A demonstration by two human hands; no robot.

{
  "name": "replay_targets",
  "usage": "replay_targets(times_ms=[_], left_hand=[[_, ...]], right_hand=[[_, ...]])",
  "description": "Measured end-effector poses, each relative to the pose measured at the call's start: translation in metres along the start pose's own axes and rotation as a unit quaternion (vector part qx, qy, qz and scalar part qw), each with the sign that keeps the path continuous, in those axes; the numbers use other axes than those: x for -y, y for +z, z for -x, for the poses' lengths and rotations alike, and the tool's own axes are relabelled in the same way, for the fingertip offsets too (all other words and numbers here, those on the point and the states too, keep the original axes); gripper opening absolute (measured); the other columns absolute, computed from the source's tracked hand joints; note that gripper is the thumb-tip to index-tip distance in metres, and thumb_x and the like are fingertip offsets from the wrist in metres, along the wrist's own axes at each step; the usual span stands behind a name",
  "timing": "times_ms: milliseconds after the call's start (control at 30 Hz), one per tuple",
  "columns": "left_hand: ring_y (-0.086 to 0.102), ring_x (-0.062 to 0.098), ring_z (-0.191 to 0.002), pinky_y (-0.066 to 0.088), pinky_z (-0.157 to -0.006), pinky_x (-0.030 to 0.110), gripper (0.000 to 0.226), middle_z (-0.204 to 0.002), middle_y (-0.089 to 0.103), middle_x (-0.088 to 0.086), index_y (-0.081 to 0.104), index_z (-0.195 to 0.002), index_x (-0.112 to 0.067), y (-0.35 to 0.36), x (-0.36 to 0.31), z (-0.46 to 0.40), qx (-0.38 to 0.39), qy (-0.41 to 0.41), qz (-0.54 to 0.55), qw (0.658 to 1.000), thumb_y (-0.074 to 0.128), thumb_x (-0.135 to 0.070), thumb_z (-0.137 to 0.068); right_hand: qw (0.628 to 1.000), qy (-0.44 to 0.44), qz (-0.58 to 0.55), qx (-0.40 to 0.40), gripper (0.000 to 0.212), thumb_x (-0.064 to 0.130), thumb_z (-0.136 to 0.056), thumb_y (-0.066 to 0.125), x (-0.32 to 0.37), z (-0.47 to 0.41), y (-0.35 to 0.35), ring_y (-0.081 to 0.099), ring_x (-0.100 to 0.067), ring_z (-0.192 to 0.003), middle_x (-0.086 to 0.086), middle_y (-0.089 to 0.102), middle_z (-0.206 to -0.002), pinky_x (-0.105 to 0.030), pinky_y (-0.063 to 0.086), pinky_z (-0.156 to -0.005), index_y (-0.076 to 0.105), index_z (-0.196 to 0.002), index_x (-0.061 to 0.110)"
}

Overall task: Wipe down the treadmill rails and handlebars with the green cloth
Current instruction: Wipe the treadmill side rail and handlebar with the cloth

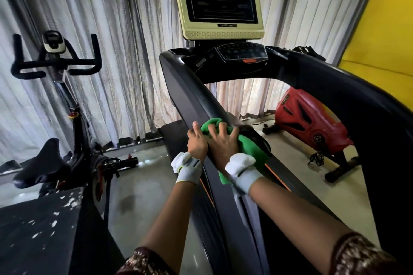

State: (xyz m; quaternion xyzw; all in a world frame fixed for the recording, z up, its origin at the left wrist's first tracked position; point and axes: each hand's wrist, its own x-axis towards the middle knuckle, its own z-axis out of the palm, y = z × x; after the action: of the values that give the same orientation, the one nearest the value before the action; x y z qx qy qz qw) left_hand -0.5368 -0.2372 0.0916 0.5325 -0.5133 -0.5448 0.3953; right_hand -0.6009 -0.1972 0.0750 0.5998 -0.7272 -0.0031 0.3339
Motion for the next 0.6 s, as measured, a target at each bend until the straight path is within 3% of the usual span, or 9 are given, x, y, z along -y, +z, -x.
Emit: replay_targets(times_ms=[133,200,300,400,467,533,600], left_hand=[[0.041,0.033,-0.135,0.031,-0.107,0.033,0.057,-0.146,0.042,0.019,0.035,-0.143,-0.01,-0.005,0.0,-0.019,-0.006,-0.002,0.012,1.0,0.02,-0.045,-0.102],[0.04,0.031,-0.136,0.029,-0.108,0.032,0.056,-0.148,0.041,0.017,0.035,-0.144,-0.01,-0.006,0.001,-0.035,0.005,-0.001,0.02,1.0,0.019,-0.044,-0.102],[0.043,0.028,-0.134,0.03,-0.108,0.03,0.058,-0.146,0.045,0.015,0.041,-0.143,-0.011,-0.002,0.004,-0.048,0.021,0.0,0.055,0.998,0.02,-0.047,-0.101],[0.05,0.031,-0.127,0.037,-0.11,0.04,0.06,-0.14,0.051,0.014,0.046,-0.137,-0.016,-0.002,0.001,-0.059,0.006,-0.007,0.109,0.994,0.022,-0.055,-0.098],[0.052,0.034,-0.124,0.041,-0.106,0.05,0.059,-0.139,0.052,0.014,0.046,-0.135,-0.022,-0.002,-0.004,-0.065,-0.001,-0.007,0.125,0.992,0.021,-0.059,-0.096],[0.05,0.034,-0.127,0.037,-0.109,0.048,0.062,-0.14,0.051,0.014,0.044,-0.137,-0.021,-0.005,-0.008,-0.073,-0.004,-0.01,0.131,0.991,0.02,-0.06,-0.095],[0.047,0.032,-0.13,0.033,-0.113,0.043,0.065,-0.142,0.049,0.014,0.04,-0.141,-0.018,-0.006,-0.008,-0.082,0.009,-0.017,0.127,0.992,0.018,-0.059,-0.096]], right_hand=[[1.0,0.013,0.006,0.025,0.032,0.036,-0.078,0.038,0.007,-0.061,-0.002,0.053,-0.031,-0.091,0.0,0.063,-0.094,-0.046,0.028,-0.075,0.071,-0.078,0.036],[1.0,0.007,0.018,0.022,0.033,0.03,-0.08,0.037,0.015,-0.065,0.001,0.058,-0.032,-0.09,-0.002,0.063,-0.095,-0.048,0.029,-0.076,0.07,-0.082,0.032],[0.999,-0.015,0.045,0.026,0.021,0.027,-0.079,0.052,0.014,-0.054,0.012,0.058,-0.033,-0.093,-0.004,0.061,-0.098,-0.049,0.03,-0.077,0.067,-0.094,0.03],[0.999,-0.006,0.034,0.008,0.014,0.039,-0.074,0.063,0.016,-0.086,0.013,0.059,-0.032,-0.092,0.0,0.063,-0.097,-0.047,0.029,-0.077,0.07,-0.084,0.034],[0.999,-0.013,0.027,0.02,0.017,0.04,-0.079,0.056,0.02,-0.106,0.009,0.059,-0.032,-0.096,0.0,0.062,-0.102,-0.048,0.034,-0.078,0.071,-0.085,0.034],[0.997,-0.028,0.035,0.056,0.032,0.031,-0.085,0.039,0.023,-0.107,0.009,0.057,-0.033,-0.101,-0.001,0.061,-0.108,-0.05,0.041,-0.078,0.07,-0.091,0.031],[0.997,-0.034,0.05,0.056,0.044,0.022,-0.083,0.027,0.024,-0.1,0.009,0.056,-0.034,-0.102,-0.003,0.061,-0.109,-0.05,0.037,-0.08,0.068,-0.096,0.029]])
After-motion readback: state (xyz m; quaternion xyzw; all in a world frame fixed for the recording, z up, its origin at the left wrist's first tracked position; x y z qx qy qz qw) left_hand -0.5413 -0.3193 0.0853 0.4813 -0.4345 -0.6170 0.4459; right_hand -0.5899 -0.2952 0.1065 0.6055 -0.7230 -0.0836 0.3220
